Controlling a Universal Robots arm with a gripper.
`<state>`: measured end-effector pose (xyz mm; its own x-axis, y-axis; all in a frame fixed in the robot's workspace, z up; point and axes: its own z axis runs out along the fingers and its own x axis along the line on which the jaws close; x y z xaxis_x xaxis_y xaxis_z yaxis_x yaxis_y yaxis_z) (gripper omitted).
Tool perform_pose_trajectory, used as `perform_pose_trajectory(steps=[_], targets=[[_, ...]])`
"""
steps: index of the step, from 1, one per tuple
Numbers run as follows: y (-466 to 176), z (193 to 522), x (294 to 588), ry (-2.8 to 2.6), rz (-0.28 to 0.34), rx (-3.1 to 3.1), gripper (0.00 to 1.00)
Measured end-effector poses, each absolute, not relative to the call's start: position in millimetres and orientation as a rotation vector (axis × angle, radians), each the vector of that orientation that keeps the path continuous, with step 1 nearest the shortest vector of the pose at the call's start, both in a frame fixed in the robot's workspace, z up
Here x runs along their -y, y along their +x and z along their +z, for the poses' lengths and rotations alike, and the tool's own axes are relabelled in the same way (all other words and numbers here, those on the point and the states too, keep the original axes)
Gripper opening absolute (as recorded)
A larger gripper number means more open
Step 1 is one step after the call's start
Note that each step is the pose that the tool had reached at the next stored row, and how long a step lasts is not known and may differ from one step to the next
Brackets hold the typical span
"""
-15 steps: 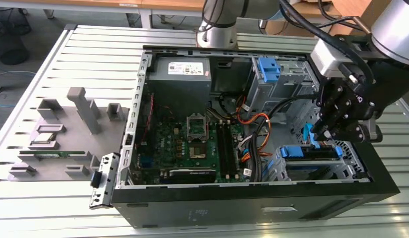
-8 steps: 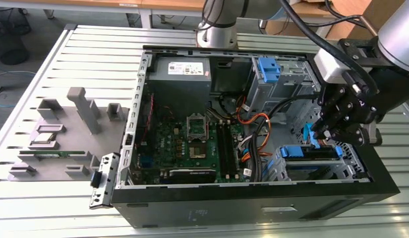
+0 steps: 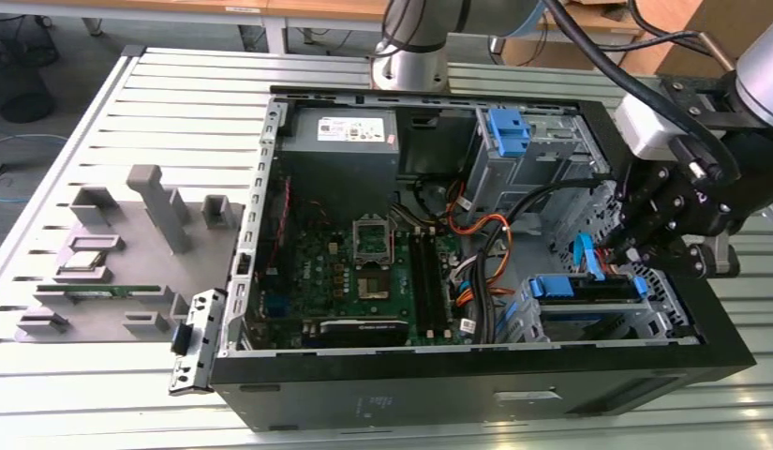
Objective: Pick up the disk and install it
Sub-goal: 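Insert the second disk wire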
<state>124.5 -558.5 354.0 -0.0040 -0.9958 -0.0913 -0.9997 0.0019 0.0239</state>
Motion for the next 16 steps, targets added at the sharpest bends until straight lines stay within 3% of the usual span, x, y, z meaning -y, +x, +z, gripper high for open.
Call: perform_pose_trajectory(steps=[16], targets=[[135.0, 352.2, 571.1, -2.174, 0.126, -2.197, 0.24]])
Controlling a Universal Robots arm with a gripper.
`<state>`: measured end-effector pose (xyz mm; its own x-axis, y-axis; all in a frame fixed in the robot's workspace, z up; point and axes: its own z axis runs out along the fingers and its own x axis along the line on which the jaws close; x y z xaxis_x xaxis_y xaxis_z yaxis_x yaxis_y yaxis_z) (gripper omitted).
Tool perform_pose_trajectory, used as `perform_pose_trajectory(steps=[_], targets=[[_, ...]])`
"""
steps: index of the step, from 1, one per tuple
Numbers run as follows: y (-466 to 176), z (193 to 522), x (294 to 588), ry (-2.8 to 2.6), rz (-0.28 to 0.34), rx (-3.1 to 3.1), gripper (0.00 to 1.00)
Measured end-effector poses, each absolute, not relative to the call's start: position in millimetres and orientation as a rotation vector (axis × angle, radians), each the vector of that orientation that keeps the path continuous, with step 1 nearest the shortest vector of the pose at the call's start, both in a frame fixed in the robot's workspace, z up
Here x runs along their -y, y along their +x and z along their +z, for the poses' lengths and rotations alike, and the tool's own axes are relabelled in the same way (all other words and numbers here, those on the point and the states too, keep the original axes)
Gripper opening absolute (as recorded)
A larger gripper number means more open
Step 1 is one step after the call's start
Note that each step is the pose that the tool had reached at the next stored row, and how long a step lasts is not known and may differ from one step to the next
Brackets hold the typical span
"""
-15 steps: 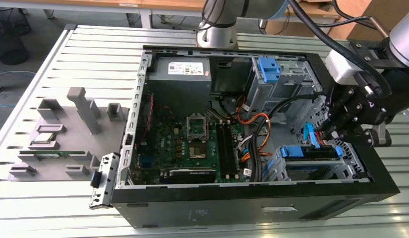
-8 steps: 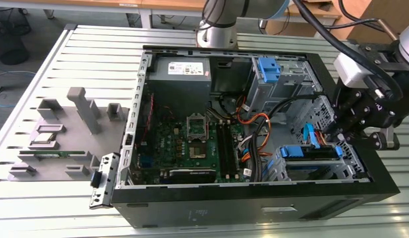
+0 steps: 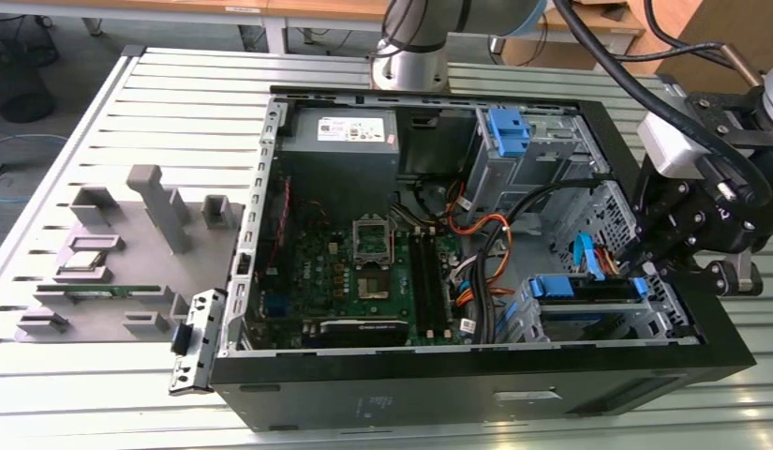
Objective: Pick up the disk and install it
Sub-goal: 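Insert the second disk wire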
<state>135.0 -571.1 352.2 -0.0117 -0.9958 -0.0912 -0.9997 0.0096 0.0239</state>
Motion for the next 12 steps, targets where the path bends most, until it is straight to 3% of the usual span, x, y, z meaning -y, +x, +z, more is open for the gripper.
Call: perform_pose_trajectory(steps=[12], targets=[[135.0, 352.1, 571.1, -2.174, 0.125, -2.197, 0.22]])
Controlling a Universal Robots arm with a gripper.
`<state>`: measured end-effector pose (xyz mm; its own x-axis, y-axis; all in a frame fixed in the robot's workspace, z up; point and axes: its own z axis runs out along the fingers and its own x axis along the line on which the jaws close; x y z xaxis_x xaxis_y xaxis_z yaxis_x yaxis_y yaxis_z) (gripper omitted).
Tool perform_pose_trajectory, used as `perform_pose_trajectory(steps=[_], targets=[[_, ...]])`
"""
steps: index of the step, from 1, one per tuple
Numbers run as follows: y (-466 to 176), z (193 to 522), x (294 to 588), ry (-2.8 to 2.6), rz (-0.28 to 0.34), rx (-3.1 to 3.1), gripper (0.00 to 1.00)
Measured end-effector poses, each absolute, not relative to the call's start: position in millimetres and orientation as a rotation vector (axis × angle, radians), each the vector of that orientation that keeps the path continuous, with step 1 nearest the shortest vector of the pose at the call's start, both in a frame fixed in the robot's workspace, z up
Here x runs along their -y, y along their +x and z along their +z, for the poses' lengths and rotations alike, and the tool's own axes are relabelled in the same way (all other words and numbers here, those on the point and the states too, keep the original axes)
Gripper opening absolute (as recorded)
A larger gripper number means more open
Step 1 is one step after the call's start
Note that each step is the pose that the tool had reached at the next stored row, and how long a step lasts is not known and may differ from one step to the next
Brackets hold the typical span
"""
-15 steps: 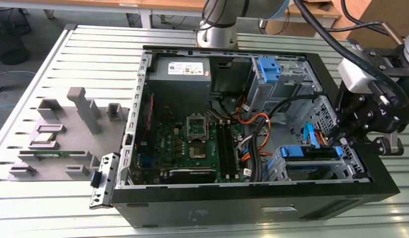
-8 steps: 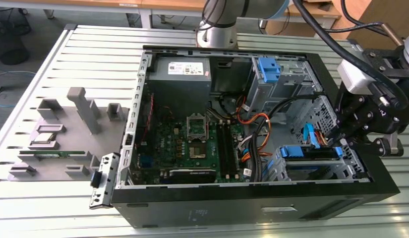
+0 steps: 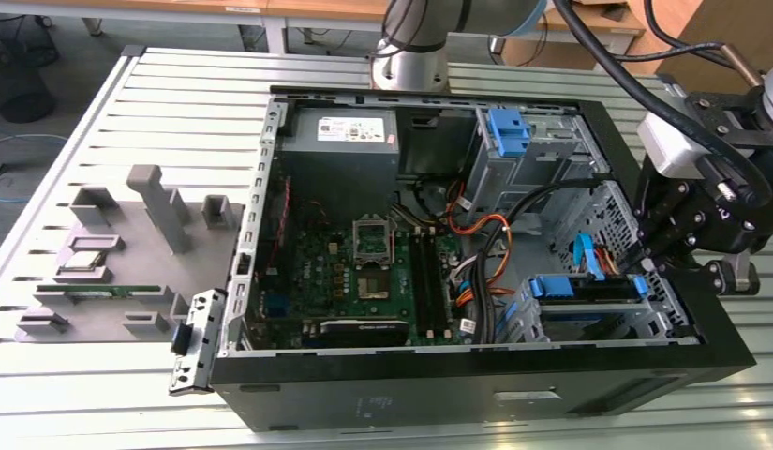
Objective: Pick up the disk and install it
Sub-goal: 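Insert the second disk wire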
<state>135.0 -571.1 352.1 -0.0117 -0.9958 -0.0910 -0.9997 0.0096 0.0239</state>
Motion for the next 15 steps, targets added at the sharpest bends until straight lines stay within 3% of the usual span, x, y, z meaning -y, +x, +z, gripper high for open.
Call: perform_pose_trajectory(steps=[3, 15], targets=[[135.0, 352.1, 571.1, -2.174, 0.125, -2.197, 0.1], [135.0, 347.0, 571.1, -2.174, 0.125, -2.197, 0.1]])
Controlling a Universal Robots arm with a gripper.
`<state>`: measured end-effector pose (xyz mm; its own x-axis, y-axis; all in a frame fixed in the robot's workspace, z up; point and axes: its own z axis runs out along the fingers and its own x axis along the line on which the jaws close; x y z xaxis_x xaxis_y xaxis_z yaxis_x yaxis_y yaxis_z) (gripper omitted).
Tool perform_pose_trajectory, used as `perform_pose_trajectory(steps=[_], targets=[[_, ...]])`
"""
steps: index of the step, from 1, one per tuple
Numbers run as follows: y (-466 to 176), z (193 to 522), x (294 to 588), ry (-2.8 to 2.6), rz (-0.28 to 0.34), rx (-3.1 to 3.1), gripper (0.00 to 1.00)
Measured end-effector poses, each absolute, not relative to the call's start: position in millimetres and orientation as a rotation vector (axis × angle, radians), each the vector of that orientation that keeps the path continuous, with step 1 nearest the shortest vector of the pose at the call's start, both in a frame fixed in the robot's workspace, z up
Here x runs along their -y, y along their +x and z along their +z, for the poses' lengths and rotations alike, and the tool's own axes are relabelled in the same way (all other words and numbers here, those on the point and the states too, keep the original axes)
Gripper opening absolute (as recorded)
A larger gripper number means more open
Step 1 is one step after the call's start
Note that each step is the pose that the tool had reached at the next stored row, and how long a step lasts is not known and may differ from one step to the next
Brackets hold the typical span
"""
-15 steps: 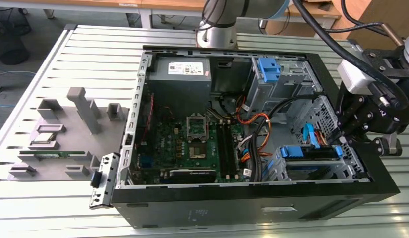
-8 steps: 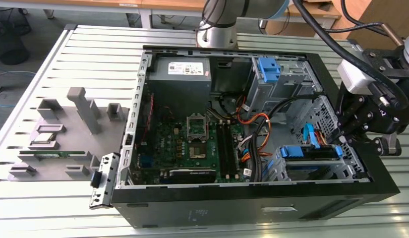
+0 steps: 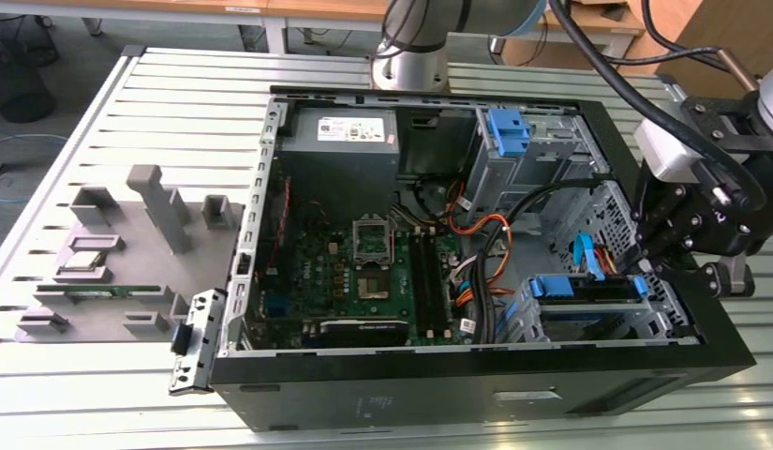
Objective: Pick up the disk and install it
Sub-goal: 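Insert the second disk wire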
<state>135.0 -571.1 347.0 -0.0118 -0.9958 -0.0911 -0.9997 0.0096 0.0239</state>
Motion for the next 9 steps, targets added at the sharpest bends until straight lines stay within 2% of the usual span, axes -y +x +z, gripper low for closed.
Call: perform_pose_trajectory(steps=[9], targets=[[136.9, 338.8, 570.9, -2.174, 0.125, -2.197, 0.1]])
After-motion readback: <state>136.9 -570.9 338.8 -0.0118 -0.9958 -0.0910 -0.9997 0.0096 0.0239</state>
